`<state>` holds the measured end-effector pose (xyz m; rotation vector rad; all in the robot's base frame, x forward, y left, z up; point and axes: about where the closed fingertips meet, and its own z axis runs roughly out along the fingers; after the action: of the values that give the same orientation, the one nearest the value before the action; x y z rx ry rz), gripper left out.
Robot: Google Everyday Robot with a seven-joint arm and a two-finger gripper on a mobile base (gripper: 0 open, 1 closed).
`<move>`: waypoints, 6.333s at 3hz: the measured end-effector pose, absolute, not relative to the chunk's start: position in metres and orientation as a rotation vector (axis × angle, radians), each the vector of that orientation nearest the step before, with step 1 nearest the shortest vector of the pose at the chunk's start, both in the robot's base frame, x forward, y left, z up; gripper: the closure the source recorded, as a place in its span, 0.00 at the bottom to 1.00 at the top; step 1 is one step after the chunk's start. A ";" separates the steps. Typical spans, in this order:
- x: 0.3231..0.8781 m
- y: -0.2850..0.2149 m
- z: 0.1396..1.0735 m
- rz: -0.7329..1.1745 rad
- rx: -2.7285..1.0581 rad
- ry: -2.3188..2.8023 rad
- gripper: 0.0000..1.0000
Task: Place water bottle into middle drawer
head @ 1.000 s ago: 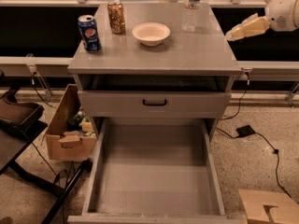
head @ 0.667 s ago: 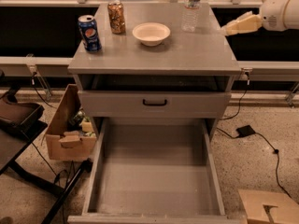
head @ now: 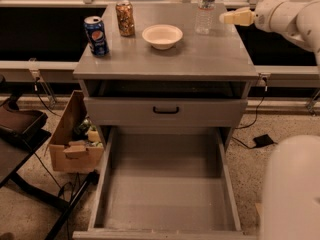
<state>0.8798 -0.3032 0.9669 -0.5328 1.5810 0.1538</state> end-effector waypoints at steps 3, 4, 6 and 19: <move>0.940 -0.254 0.959 0.234 -0.436 1.540 0.00; 0.951 -0.233 0.953 0.255 -0.422 1.564 0.00; 0.963 -0.208 0.938 0.276 -0.423 1.586 0.00; 0.994 -0.215 0.894 0.202 -0.329 1.615 1.00</move>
Offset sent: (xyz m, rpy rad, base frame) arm 0.1257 -0.0035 0.0207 0.1500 -0.0798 -0.0059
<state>0.9937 -0.2151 0.8945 -0.3295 1.6151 0.2019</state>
